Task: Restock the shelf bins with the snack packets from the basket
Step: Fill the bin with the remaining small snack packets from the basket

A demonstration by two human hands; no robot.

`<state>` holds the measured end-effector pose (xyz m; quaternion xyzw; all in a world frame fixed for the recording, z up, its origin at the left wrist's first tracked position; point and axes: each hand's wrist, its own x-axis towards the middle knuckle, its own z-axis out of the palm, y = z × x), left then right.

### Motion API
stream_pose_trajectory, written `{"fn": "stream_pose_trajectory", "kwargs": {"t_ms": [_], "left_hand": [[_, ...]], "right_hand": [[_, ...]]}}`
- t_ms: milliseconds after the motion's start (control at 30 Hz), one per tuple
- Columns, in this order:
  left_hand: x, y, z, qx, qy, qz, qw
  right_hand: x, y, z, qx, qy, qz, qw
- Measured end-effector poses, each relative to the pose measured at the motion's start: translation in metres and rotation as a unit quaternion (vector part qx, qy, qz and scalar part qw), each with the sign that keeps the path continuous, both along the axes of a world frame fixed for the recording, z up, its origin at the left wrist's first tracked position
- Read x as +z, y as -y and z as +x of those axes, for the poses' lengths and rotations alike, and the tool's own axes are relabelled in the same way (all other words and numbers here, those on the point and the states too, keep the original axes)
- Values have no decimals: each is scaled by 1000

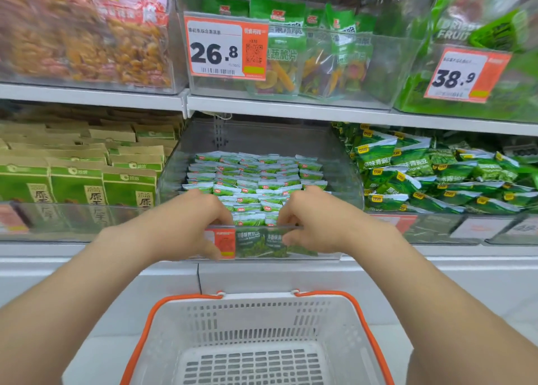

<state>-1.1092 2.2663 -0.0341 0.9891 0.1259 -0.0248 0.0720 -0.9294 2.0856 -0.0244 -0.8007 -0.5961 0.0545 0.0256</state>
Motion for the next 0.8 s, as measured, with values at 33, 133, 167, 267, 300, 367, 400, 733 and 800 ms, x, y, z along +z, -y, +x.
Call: {"fn": "stream_pose_trajectory", "kwargs": {"t_ms": [33,133,167,267,300,367,400,733,800], "left_hand": [[-4,0,0,1,10,13,1000],[-11,2,5,-24,48,16,998],[-13,2,7,-38,54,15,998],[-20,0,12,-49,38,23,998],[-20,0,13,-48,22,29,998],[-22,1,16,-52,8,40,998],[-21,3,17,-56,14,44,997],[-16,17,38,-75,-31,97,992],[-14,18,43,-71,-43,108,991]], "right_hand": [[-2,-1,-3,5,14,-1,1000],[-7,-4,-15,25,55,-36,998],[-8,-5,-18,17,58,-48,997],[-5,-6,-23,-15,41,-28,999],[-6,-6,-23,-23,45,-12,999],[-4,-9,-24,-18,56,-8,998],[-4,-11,-25,-18,57,-14,998],[-1,-12,3,9,17,-73,997],[-3,-11,8,23,0,-68,997]]}}
